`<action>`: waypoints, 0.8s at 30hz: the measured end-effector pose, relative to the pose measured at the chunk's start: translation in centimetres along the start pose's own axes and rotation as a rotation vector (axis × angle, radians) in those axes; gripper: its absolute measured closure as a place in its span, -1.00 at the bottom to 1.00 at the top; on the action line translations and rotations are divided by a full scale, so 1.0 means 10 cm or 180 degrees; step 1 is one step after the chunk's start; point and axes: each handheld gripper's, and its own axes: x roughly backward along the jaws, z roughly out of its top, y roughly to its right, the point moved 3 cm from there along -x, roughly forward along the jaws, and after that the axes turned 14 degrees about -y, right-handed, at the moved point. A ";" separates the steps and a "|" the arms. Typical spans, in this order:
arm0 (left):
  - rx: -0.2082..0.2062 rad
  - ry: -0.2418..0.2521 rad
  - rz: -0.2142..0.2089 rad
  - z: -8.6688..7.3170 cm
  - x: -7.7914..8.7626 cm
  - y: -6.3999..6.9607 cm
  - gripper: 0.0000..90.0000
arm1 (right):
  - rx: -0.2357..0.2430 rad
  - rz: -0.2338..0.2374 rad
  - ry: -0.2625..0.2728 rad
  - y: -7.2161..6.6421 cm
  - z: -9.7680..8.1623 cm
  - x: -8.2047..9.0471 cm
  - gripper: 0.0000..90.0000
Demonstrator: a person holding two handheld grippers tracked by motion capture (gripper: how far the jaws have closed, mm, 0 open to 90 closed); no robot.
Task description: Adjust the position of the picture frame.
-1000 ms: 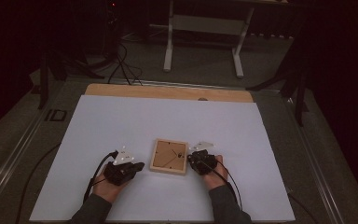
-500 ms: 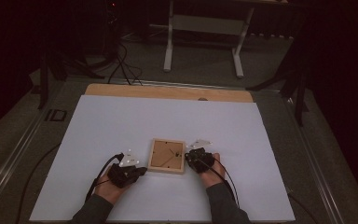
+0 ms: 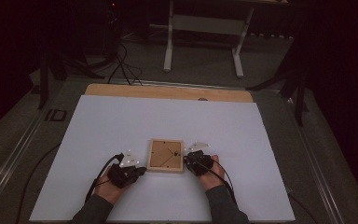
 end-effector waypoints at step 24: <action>0.0048 -0.0003 0.0090 0.04 -0.01 0.01 0.99 | 0.0165 0.0183 -0.0130 -0.24 -0.28 0.18 0.98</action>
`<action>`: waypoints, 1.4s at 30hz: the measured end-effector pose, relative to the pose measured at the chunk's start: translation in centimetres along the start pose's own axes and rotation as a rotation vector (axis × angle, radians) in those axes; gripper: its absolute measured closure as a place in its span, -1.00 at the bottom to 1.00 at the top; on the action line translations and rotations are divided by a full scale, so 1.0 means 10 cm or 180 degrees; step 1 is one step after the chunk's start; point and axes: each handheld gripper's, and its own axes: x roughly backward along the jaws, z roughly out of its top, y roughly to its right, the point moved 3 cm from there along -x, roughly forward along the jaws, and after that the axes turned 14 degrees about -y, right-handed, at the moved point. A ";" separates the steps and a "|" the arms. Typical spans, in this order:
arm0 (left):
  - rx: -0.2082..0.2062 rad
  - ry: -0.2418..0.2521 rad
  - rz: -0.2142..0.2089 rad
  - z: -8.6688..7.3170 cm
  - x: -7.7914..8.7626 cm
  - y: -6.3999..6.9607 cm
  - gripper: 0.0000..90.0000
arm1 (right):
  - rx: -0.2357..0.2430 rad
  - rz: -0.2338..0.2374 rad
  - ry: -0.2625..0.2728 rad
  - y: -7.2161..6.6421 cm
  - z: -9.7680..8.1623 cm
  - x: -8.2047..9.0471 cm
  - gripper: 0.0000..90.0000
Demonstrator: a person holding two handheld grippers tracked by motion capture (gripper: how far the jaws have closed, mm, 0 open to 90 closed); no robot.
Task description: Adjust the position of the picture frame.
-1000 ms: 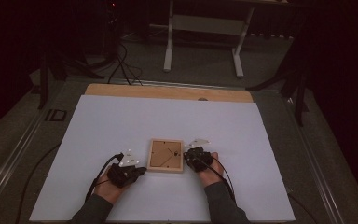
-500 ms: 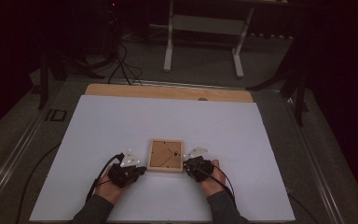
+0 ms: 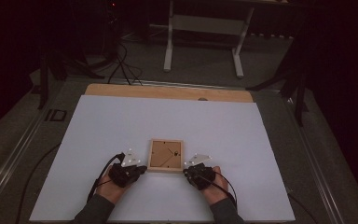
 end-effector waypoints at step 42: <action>0.0429 0.0264 0.0100 0.01 0.11 -0.21 0.65 | -0.0320 -0.0156 0.0360 0.19 0.10 0.04 0.91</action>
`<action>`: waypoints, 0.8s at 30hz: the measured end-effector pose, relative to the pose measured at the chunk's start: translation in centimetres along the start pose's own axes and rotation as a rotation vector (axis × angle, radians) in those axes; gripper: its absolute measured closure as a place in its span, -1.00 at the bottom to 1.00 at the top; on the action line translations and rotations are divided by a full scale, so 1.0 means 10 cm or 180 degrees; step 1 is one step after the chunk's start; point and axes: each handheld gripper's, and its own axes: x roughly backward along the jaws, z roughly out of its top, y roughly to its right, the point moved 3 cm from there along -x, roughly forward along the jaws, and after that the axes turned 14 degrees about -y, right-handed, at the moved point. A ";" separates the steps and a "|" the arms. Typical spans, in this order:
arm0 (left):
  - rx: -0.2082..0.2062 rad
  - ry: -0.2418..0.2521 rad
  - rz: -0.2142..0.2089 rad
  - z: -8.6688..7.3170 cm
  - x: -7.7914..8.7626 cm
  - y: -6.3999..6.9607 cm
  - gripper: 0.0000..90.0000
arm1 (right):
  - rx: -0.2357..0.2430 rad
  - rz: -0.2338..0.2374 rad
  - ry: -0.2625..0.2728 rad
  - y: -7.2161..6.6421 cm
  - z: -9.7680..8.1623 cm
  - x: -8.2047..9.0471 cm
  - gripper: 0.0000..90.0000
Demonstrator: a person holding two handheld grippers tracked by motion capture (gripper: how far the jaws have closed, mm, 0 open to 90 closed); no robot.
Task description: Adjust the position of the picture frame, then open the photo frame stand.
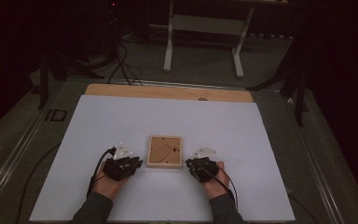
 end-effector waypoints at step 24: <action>-0.0055 0.0198 -0.0103 0.10 0.14 0.09 0.36 | 0.0102 0.0069 0.0340 -0.11 0.07 -0.01 1.00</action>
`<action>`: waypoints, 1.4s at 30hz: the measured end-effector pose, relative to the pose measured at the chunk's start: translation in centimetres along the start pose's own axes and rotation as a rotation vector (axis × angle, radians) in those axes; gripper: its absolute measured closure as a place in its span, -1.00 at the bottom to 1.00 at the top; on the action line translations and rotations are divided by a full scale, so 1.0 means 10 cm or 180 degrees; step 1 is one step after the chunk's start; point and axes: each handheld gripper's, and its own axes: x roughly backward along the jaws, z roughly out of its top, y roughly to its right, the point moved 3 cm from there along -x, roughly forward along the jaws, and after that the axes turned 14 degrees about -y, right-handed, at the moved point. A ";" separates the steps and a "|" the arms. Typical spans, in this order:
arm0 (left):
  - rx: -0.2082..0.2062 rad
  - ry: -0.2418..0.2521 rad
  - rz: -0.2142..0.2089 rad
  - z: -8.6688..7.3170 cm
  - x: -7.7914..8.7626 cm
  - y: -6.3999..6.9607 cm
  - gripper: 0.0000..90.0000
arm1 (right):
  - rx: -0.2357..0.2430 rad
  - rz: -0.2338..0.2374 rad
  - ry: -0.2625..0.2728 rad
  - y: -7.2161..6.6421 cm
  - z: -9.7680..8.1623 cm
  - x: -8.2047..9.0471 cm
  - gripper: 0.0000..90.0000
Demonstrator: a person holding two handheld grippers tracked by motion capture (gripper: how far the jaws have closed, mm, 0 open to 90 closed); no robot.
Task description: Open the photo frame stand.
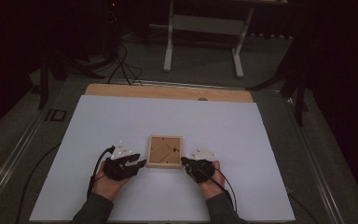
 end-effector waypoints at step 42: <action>-0.0185 -0.0214 0.0193 0.37 -0.42 0.19 0.07 | 0.0119 0.0070 0.0131 -0.06 0.01 0.00 0.99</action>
